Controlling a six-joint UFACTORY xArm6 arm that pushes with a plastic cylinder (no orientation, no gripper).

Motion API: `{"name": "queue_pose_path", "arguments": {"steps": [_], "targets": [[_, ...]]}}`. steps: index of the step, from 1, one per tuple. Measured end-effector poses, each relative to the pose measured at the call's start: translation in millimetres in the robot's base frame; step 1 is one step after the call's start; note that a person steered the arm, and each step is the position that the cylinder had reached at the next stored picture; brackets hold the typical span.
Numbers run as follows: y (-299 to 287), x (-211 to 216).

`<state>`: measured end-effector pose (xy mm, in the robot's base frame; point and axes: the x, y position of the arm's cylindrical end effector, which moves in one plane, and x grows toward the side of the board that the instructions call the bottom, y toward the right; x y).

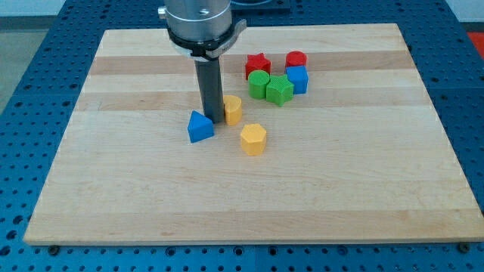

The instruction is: Push the yellow heart to the green star

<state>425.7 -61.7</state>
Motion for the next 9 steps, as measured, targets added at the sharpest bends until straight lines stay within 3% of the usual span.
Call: {"name": "queue_pose_path", "arguments": {"steps": [3,7,9], "targets": [[-7,-29],[69,-28],[75,-22]]}}
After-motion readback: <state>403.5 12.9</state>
